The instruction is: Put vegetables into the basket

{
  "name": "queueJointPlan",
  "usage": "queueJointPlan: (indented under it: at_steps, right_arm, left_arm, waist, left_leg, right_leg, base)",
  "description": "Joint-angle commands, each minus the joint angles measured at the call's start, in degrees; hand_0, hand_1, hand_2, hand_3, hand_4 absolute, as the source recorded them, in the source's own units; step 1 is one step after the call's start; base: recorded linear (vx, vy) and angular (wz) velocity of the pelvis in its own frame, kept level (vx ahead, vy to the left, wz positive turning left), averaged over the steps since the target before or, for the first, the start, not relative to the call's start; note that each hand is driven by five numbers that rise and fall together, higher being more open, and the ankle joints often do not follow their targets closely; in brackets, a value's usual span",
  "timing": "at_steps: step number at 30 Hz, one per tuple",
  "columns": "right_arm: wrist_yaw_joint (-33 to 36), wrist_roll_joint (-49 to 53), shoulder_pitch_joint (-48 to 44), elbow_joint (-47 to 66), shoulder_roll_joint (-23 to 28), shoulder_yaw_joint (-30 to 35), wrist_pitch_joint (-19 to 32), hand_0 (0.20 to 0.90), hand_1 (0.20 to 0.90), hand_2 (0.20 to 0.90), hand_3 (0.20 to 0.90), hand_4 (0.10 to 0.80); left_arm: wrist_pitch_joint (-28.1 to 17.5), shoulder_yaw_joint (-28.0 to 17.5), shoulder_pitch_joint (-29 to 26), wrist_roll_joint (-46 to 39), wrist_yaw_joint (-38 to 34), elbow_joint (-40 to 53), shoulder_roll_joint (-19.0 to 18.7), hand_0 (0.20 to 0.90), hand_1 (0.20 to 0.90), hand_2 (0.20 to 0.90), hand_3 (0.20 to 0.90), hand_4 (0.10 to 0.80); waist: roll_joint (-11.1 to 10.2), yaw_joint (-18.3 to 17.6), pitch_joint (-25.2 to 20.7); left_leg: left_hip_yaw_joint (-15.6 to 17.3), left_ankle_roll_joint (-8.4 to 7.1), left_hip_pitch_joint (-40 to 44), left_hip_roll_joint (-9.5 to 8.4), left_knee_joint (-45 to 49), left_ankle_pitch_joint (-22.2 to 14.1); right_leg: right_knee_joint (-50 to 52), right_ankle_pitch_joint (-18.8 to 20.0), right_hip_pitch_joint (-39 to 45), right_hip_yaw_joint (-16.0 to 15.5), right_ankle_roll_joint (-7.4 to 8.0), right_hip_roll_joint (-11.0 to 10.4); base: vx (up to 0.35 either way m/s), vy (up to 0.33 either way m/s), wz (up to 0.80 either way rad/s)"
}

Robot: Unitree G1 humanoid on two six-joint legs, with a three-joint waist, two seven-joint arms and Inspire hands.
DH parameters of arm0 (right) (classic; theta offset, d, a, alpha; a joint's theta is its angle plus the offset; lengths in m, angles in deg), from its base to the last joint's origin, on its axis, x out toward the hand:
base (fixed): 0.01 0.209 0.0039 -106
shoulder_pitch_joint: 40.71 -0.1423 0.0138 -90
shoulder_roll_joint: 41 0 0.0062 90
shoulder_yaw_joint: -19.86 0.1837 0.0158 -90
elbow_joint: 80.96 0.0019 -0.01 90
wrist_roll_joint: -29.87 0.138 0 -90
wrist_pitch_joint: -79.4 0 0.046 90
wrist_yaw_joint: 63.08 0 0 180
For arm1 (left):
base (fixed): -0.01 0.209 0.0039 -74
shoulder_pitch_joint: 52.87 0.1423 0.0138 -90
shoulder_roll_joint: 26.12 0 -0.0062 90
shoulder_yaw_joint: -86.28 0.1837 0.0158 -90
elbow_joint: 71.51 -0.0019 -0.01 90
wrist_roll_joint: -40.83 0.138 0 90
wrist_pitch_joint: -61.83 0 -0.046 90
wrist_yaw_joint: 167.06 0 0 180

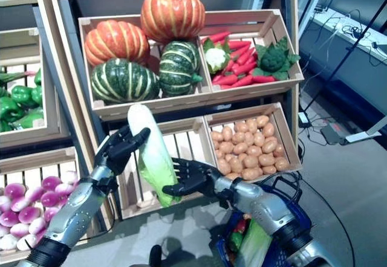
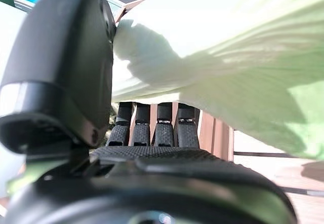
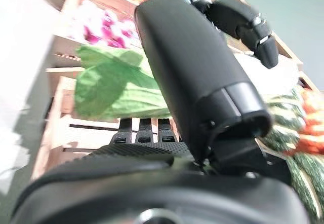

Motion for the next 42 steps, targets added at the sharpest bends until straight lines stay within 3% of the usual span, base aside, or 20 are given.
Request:
queueJointPlan:
  at_steps: [1,10,16,17,18,33,34,35,42]
  right_arm:
    - [7.5,2.1,-3.0,6.6,-5.4,-1.2,7.7,0.9,0.9,0.9,0.9,0.8]
    - [19.7,-2.9,-2.0,5.8,-9.0,-1.2,9.0,0.9,0.9,0.9,0.9,0.8]
    - [19.7,-2.7,-2.8,5.8,-10.1,-1.9,7.5,0.9,0.9,0.9,0.9,0.8]
    - [19.5,-1.9,-2.9,5.6,-10.1,-2.0,7.1,0.354,0.354,0.354,0.354,0.436]
    - [19.5,-1.8,-2.9,5.6,-10.0,-2.0,7.1,0.3,0.3,0.3,0.3,0.4]
    - [17.5,1.3,-2.6,4.9,-9.7,-1.0,8.7,0.3,0.3,0.3,0.3,0.4]
    - [17.2,1.8,-2.6,5.1,-9.6,-0.8,9.2,0.3,0.3,0.3,0.3,0.4]
    - [17.1,2.5,-2.6,5.4,-9.3,-0.2,9.8,0.3,0.3,0.3,0.3,0.4]
    - [14.9,5.6,-1.3,8.5,-6.0,5.7,15.9,0.3,0.3,0.3,0.3,0.4]
  left_arm:
    - [-6.0,1.3,-7.3,-0.1,0.9,3.6,3.1,0.3,0.3,0.3,0.3,0.4]
    - [-5.5,1.8,-7.9,0.1,-2.8,4.9,4.2,0.3,0.3,0.3,0.3,0.4]
    - [-5.0,2.3,-8.7,0.2,-3.2,5.3,4.4,0.3,0.3,0.3,0.3,0.4]
    - [-4.7,2.2,-8.8,0.2,-3.1,5.3,4.4,0.3,0.3,0.3,0.3,0.4]
    - [-4.7,2.2,-8.8,0.1,-3.2,5.3,4.4,0.3,0.3,0.3,0.3,0.4]
    - [-2.1,1.5,-9.0,1.4,-2.4,5.2,3.6,0.3,0.3,0.3,0.3,0.4]
    - [-2.0,1.6,-8.9,1.3,-2.2,5.2,3.5,0.851,0.851,0.851,0.851,0.767]
    - [-1.7,1.4,-8.8,1.0,-1.2,5.1,3.4,0.9,0.9,0.9,0.9,0.8]
    - [-0.8,0.2,-8.0,-1.4,3.4,5.9,1.9,0.9,0.9,0.9,0.9,0.8]
  waist:
    - [-0.8,0.3,-2.5]
    - [-0.3,0.3,-2.2]
    - [-0.2,0.4,-2.3]
    - [-0.3,0.4,-2.4]
    - [-0.3,0.4,-2.4]
    - [-0.5,0.5,-3.0]
    - [-0.5,0.4,-3.0]
    - [-0.5,0.4,-3.0]
    - [-0.3,0.1,-2.5]
  left_leg:
    - [0.8,-2.56,6.2,1.28,0.1,-9.2]
    - [0.4,-2.39,6.1,1.06,0.1,-9.3]
    - [0.4,-2.37,6.0,1.03,0.1,-9.4]
    - [0.3,-2.39,6.0,1.02,0.1,-9.4]
    - [0.3,-2.39,6.0,1.02,0.1,-9.4]
    - [0.3,-2.38,6.1,1.17,0.1,-9.5]
    - [0.3,-2.38,6.1,1.19,0.1,-9.5]
    - [0.4,-2.44,6.1,1.25,0.1,-9.5]
    - [0.7,-2.4,6.2,1.43,0.1,-9.6]
  right_leg:
    - [-0.1,6.7,-4.0,1.0,-0.15,-3.6]
    - [-0.1,6.9,-4.1,1.1,-0.05,-4.0]
    - [-0.1,6.8,-4.1,1.1,-0.14,-4.2]
    - [-0.1,6.7,-4.1,1.1,-0.11,-4.2]
    - [-0.1,6.7,-4.1,1.1,-0.11,-4.2]
    - [-0.1,6.7,-4.1,1.5,-0.1,-4.2]
    - [-0.1,6.7,-4.1,1.6,-0.09,-4.2]
    - [-0.1,6.7,-4.1,1.6,-0.08,-4.2]
    - [0.0,6.8,-4.2,2.0,0.08,-4.1]
  base:
    - [0.0,0.0,0.0]
    - [0.0,0.0,0.0]
    - [0.0,0.0,0.0]
    - [0.0,0.0,0.0]
    - [0.0,0.0,0.0]
    - [0.0,0.0,0.0]
    - [0.0,0.0,0.0]
    - [0.0,0.0,0.0]
    - [-0.015,0.003,0.0]
